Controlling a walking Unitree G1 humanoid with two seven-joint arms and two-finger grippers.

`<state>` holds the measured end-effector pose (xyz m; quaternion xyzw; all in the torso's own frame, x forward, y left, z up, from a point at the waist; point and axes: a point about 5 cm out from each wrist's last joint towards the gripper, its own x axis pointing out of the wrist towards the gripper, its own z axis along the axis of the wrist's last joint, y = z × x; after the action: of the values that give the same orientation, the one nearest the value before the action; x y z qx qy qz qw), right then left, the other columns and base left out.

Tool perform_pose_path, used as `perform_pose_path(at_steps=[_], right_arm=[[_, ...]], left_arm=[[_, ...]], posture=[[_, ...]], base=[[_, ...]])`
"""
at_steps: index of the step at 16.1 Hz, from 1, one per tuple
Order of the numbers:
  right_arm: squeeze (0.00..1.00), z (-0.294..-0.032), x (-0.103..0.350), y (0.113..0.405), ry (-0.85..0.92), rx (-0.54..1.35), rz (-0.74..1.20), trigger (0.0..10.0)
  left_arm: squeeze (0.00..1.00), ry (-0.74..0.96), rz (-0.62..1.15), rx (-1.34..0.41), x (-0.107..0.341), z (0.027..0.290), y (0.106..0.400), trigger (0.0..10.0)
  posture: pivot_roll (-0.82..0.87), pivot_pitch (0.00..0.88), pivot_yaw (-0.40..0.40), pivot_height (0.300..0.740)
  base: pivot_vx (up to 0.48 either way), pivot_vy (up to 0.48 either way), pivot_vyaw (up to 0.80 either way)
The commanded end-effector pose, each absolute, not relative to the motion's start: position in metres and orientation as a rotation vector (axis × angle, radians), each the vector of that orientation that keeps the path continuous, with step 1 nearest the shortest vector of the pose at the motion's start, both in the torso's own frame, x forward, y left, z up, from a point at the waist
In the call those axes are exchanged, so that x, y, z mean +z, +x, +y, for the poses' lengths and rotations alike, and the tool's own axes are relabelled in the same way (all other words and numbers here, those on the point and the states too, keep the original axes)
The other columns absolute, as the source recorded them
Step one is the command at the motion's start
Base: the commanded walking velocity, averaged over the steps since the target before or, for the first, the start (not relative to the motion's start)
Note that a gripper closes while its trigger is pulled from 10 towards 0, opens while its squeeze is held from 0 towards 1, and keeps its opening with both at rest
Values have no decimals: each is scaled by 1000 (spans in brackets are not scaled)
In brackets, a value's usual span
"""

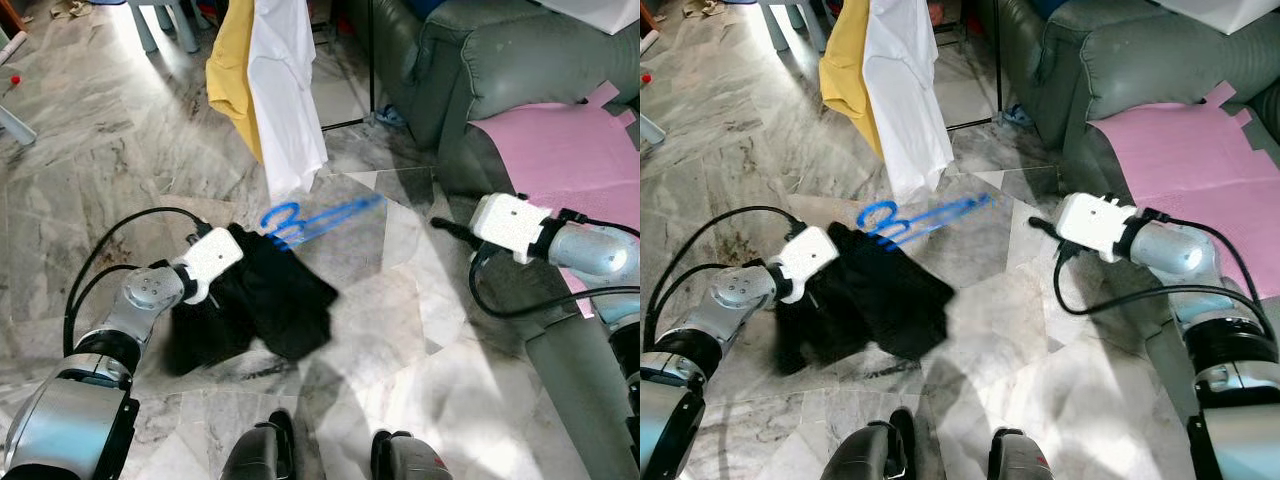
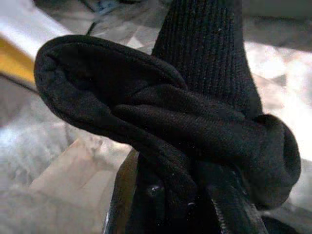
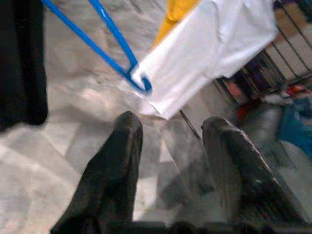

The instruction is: Hang hanger

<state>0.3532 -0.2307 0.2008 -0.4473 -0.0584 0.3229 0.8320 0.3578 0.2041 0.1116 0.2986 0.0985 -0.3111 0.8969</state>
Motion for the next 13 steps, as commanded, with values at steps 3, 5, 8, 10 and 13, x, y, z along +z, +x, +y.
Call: perform_pose_path(at_steps=[3,5,8,10,13], right_arm=[[1000,-237,198,351,-917,637,-116,10000],[1000,-237,198,351,-917,637,-116,10000],[1000,-237,198,351,-917,637,-116,10000],[1000,-237,198,351,-917,637,-116,10000],[1000,-237,198,351,-917,637,-116,10000]], left_arm=[[0,586,207,-574,111,219,355,0],[0,586,207,-574,111,219,355,0],[0,586,207,-574,111,219,355,0],[0,586,207,-574,111,219,355,0],[0,586,207,-574,111,219,355,0]], posture=[[-127,185,52,740],[-127,185,52,740],[-127,185,52,740],[-127,185,52,740],[-127,185,52,740]], base=[[0,0,0],[0,0,0],[0,0,0],[0,0,0],[0,0,0]])
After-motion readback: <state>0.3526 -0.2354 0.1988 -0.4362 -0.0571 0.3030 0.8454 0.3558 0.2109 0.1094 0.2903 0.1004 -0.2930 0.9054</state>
